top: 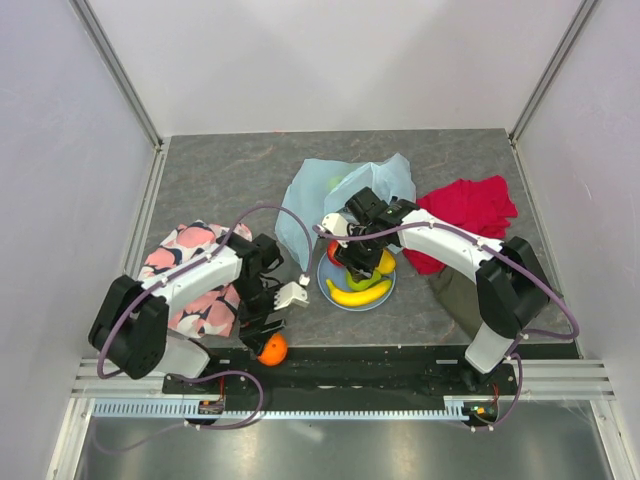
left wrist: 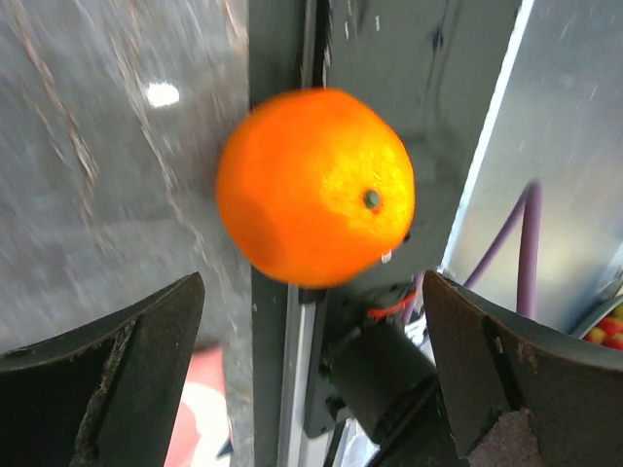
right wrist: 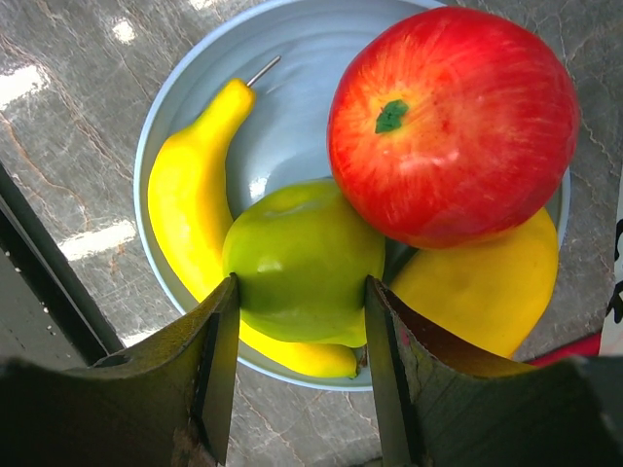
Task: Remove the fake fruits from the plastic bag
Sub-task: Pick up the fake fruit from the center of the board.
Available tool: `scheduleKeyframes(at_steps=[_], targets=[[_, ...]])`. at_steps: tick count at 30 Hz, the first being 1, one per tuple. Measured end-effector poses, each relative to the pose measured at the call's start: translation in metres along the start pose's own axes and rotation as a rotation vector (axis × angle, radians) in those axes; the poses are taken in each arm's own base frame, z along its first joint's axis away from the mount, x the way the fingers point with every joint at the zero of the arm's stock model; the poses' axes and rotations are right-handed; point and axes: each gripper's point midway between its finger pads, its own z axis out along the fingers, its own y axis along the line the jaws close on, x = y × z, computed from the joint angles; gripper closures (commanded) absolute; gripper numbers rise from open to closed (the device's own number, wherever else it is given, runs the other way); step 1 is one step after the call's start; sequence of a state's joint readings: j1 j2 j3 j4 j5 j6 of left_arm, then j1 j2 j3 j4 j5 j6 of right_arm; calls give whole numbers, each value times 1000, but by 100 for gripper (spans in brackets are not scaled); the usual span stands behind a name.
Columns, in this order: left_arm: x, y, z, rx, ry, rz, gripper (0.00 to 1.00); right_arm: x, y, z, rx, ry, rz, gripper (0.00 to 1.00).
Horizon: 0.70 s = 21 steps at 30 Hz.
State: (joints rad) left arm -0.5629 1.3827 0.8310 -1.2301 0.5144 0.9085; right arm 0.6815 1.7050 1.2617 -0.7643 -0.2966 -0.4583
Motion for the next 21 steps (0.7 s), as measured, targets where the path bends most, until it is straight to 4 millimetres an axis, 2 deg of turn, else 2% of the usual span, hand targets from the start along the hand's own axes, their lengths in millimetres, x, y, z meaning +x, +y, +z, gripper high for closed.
scheduleKeyframes(at_steps=[9, 11, 12, 14, 17, 18, 21], targets=[[-38, 1, 22, -14, -46, 21, 1, 4, -1, -2, 6, 9, 5, 72], [-37, 4, 27, -30, -36, 15, 9, 4, -1, -2, 6, 9, 6, 72], [-35, 7, 30, -39, -26, 6, 20, 4, -1, -2, 6, 10, 6, 73], [-29, 7, 35, -32, -10, -19, 35, 6, -1, -2, 5, 15, 9, 74], [-25, 3, 37, -15, 3, -34, 93, 9, -1, -4, 2, 26, 5, 75], [-24, 2, 37, -12, 4, -35, 98, 10, -1, -5, 2, 30, 1, 75], [-24, 2, 36, -16, 5, -28, 98, 17, 1, -8, 3, 41, -8, 75]])
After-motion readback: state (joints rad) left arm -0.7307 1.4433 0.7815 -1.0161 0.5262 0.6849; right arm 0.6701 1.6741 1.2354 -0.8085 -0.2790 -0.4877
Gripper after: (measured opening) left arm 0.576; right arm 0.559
